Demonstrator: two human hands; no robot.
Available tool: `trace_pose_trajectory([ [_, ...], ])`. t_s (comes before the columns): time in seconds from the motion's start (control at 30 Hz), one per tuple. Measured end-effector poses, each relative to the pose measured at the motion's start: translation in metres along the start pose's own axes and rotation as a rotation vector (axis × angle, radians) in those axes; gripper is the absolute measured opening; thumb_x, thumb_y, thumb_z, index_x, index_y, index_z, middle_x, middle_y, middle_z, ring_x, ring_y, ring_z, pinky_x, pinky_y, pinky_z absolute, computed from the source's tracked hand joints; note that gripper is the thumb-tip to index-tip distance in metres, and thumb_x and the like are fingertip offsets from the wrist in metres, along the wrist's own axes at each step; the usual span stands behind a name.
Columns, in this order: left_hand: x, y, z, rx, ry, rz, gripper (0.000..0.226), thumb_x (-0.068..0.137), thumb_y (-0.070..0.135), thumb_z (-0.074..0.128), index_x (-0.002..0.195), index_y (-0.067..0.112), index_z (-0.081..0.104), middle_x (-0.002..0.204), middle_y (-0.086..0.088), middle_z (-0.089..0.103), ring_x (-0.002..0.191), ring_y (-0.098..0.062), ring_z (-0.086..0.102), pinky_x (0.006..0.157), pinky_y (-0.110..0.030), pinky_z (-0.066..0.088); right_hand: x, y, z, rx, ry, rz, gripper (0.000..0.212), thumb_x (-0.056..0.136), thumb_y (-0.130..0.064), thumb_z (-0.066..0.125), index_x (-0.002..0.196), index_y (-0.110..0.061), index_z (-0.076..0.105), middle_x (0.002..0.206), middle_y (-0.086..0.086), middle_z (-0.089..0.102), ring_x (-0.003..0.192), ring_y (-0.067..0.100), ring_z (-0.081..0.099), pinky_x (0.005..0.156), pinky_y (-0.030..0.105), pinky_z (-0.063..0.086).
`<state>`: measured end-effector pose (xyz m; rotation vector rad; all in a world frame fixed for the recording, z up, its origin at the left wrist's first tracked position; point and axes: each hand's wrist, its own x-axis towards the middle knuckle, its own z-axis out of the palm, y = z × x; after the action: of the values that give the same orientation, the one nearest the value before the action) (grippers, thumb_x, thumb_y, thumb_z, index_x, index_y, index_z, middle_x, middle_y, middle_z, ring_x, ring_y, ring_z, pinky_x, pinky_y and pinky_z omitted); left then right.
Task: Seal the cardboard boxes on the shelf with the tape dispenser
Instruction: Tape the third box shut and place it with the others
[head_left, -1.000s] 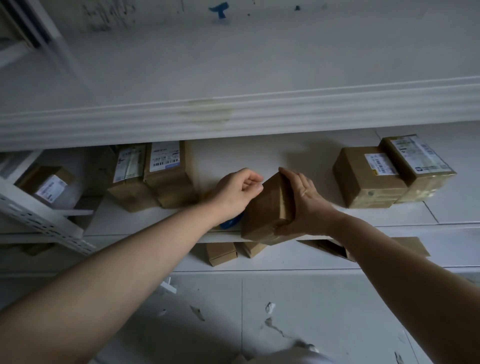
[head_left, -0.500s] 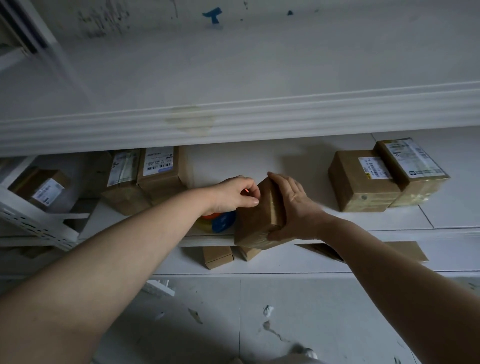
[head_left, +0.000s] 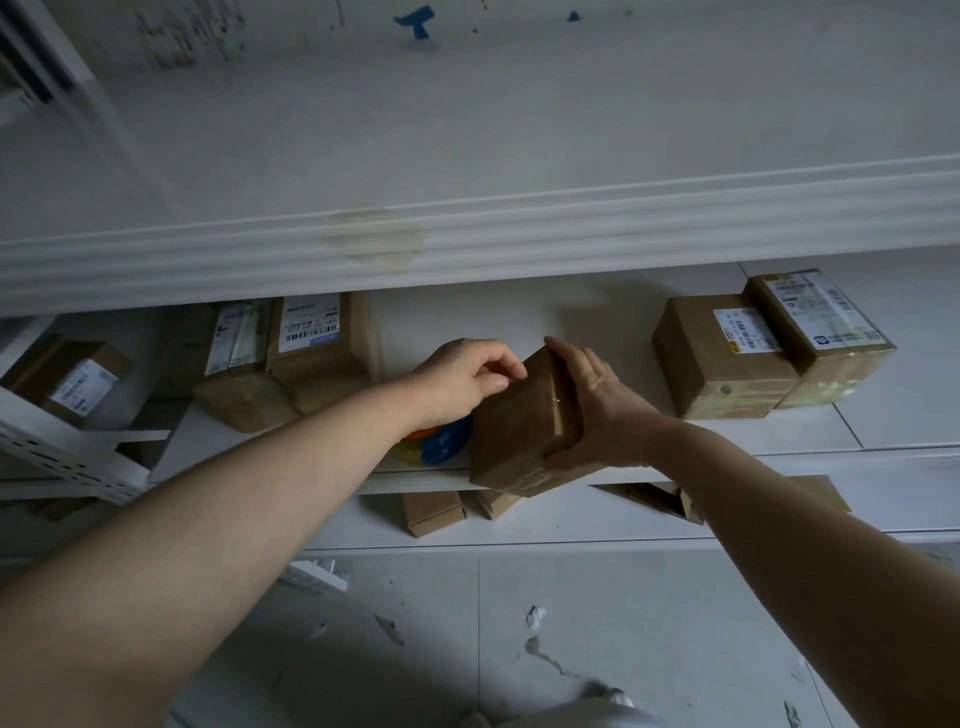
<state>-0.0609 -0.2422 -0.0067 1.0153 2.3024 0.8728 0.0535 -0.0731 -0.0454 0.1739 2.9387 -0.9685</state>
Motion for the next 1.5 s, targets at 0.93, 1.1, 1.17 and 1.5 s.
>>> trace_pose_trajectory([
  [0.93,-0.008,-0.006,0.017,0.07,0.034,-0.026,0.018,0.093,0.012,0.057,0.108,0.021,0.055,0.107,-0.001,0.055,0.097,-0.017,0.054,0.084,-0.029,0.047,-0.005,-0.013,-0.003,-0.059,0.036,0.043,0.131,0.053,-0.032,0.091,0.153,-0.023,0.006,0.152,0.0,0.023,0.14,0.023,0.019,0.11,0.039,0.032],
  [1.1,-0.002,0.002,0.018,0.028,0.024,0.009,0.013,0.094,0.015,0.058,0.101,0.025,0.055,0.112,0.003,0.051,0.1,-0.014,0.05,0.082,-0.026,0.041,-0.006,-0.014,-0.004,-0.087,0.028,0.045,0.131,0.055,-0.035,0.09,0.153,-0.024,0.004,0.153,0.0,0.022,0.141,0.024,0.017,0.112,0.04,0.031],
  [1.17,-0.001,0.004,0.018,0.087,0.004,0.003,0.006,0.095,0.018,0.056,0.093,0.024,0.056,0.107,0.004,0.052,0.098,-0.015,0.05,0.08,-0.026,0.041,-0.006,-0.015,-0.004,-0.094,0.017,0.041,0.131,0.055,-0.037,0.09,0.152,-0.025,0.003,0.153,-0.001,0.021,0.142,0.024,0.016,0.113,0.042,0.031],
  [1.5,0.002,0.005,0.022,0.174,-0.03,-0.106,0.007,0.1,0.025,0.046,0.094,0.022,0.049,0.099,-0.001,0.053,0.092,-0.019,0.052,0.078,-0.034,0.046,-0.002,-0.016,-0.006,-0.152,0.008,0.063,0.13,0.056,-0.041,0.089,0.152,-0.03,0.001,0.153,-0.006,0.02,0.141,0.02,0.018,0.107,0.047,0.04],
])
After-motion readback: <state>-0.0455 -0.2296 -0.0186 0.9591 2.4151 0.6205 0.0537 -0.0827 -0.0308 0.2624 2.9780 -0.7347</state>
